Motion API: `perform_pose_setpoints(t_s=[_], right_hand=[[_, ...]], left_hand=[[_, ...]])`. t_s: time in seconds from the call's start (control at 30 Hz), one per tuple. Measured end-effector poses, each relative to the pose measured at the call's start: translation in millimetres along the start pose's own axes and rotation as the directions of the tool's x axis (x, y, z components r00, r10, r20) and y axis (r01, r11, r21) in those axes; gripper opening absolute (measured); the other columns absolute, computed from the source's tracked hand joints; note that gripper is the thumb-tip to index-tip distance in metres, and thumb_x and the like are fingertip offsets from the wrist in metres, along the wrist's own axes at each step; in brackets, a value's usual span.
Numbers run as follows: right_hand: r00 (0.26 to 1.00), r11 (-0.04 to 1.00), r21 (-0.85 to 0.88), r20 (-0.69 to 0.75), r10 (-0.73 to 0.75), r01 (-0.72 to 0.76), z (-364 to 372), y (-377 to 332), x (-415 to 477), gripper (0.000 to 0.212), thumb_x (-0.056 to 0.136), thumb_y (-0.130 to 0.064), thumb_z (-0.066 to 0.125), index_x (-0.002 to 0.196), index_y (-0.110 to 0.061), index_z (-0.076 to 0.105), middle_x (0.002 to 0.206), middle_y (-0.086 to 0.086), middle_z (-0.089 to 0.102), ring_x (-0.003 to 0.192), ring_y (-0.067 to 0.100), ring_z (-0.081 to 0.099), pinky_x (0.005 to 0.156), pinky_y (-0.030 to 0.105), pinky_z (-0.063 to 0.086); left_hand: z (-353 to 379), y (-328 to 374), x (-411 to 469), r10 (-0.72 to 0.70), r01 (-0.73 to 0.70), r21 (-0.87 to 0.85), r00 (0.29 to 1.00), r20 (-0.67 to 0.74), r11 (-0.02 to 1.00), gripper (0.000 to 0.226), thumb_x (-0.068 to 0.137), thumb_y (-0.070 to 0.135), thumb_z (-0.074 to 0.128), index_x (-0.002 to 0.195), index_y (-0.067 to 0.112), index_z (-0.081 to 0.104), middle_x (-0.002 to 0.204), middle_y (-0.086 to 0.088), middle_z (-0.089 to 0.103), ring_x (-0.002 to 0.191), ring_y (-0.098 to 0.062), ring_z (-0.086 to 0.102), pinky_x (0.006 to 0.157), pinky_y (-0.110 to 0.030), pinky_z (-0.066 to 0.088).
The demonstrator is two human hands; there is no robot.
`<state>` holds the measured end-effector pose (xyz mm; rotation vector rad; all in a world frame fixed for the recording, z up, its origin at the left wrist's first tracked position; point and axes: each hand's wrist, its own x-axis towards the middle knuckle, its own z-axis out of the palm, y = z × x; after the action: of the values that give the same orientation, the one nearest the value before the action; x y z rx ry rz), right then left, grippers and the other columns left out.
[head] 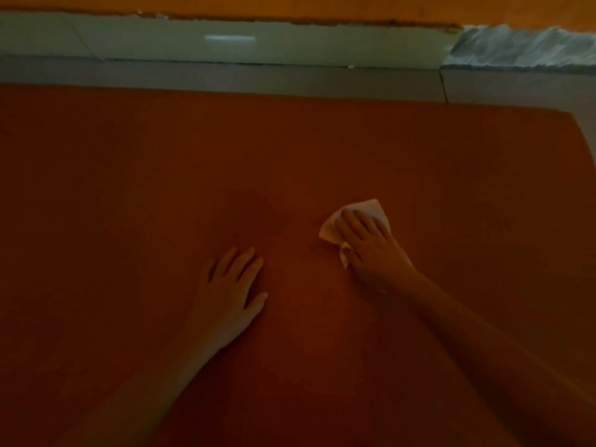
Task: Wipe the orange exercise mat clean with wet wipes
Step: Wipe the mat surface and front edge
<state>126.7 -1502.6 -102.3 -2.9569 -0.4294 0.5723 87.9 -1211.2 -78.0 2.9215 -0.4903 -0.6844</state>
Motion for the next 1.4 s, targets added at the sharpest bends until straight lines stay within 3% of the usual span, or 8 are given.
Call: perform_pose_setpoints(t_s=[0.17,0.33,0.47,0.63,0.87,1.07,1.27,1.4], right_hand=[[0.986,0.981,0.099,0.011,0.169,-0.169,-7,-44,35,0.058,0.102,-0.036,0.016,0.153,-0.02,-0.007,0.159,0.005,-0.018,0.144,0.027,-0.02,0.119,0.051,-0.004],[0.971,0.971,0.017,0.022,-0.238,0.238,-1,-27,23,0.062,0.09,-0.047,0.0,0.148,-0.029,-0.009,0.155,-0.005,-0.019,0.142,0.021,-0.022,0.115,0.042,-0.015],[0.996,0.996,-0.017,-0.026,-0.084,0.083,-16,5,64,0.066,0.091,-0.047,0.001,0.153,-0.023,0.004,0.16,0.001,-0.005,0.147,0.025,-0.007,0.119,0.047,0.0],[0.98,0.974,0.116,-0.022,0.198,-0.194,-44,1,127,0.057,0.104,-0.034,0.017,0.153,-0.02,-0.007,0.16,0.005,-0.016,0.146,0.027,-0.016,0.119,0.051,-0.003],[0.982,0.979,-0.094,0.065,-0.176,0.182,-54,39,121,0.064,0.088,-0.053,-0.006,0.147,-0.027,-0.015,0.154,-0.002,-0.02,0.144,0.019,-0.017,0.118,0.043,-0.009],[0.98,0.979,0.067,-0.047,0.194,-0.191,-82,28,199,0.055,0.105,-0.034,0.02,0.154,-0.019,-0.001,0.161,0.006,-0.01,0.147,0.028,-0.011,0.119,0.051,0.0],[0.984,0.98,-0.102,-0.026,-0.176,0.172,-81,5,212,0.058,0.104,-0.035,0.022,0.153,-0.02,-0.005,0.16,0.004,-0.011,0.147,0.027,-0.011,0.119,0.05,-0.001],[0.992,0.992,-0.018,-0.045,0.12,-0.121,-96,74,213,0.055,0.105,-0.03,0.021,0.154,-0.017,-0.001,0.161,0.008,-0.009,0.147,0.029,-0.008,0.119,0.051,0.003]], left_hand=[[-1,-2,11,0.038,-0.037,0.014,0.997,-0.067,0.999,0.059,0.088,0.056,0.032,0.129,0.021,0.057,0.137,-0.002,0.05,0.13,-0.027,0.039,0.098,-0.053,0.04],[-15,-7,41,0.0,-0.002,-0.05,0.999,-0.052,0.999,0.077,0.086,0.067,0.016,0.153,0.029,0.017,0.161,0.005,0.004,0.147,-0.016,-0.006,0.117,-0.045,-0.001],[-29,-15,65,-0.031,0.029,-0.041,0.998,-0.049,0.999,0.077,0.093,0.063,0.034,0.153,0.031,-0.002,0.159,0.006,-0.019,0.143,-0.016,-0.023,0.115,-0.046,-0.014],[-45,-20,103,-0.088,0.082,-0.116,0.995,-0.043,0.99,0.089,0.087,0.067,0.044,0.153,0.031,-0.002,0.159,0.004,-0.019,0.145,-0.022,-0.021,0.117,-0.052,-0.009],[-44,-13,112,-0.1,0.1,-0.013,0.995,-0.014,0.995,0.091,0.087,0.066,0.044,0.154,0.026,-0.004,0.159,-0.003,-0.02,0.146,-0.03,-0.018,0.116,-0.059,0.0],[-44,-9,114,-0.124,0.124,0.037,0.992,0.01,0.992,0.091,0.088,0.065,0.042,0.153,0.026,-0.009,0.158,-0.003,-0.025,0.145,-0.032,-0.019,0.116,-0.059,0.002],[-42,-10,116,-0.124,0.123,0.051,0.992,0.009,0.991,0.092,0.088,0.066,0.042,0.153,0.026,-0.009,0.157,-0.003,-0.026,0.145,-0.032,-0.019,0.116,-0.06,0.002],[-42,-11,115,-0.118,0.118,0.038,0.993,-0.001,0.992,0.092,0.087,0.066,0.042,0.153,0.026,-0.008,0.158,-0.003,-0.025,0.145,-0.032,-0.018,0.115,-0.059,0.001]])
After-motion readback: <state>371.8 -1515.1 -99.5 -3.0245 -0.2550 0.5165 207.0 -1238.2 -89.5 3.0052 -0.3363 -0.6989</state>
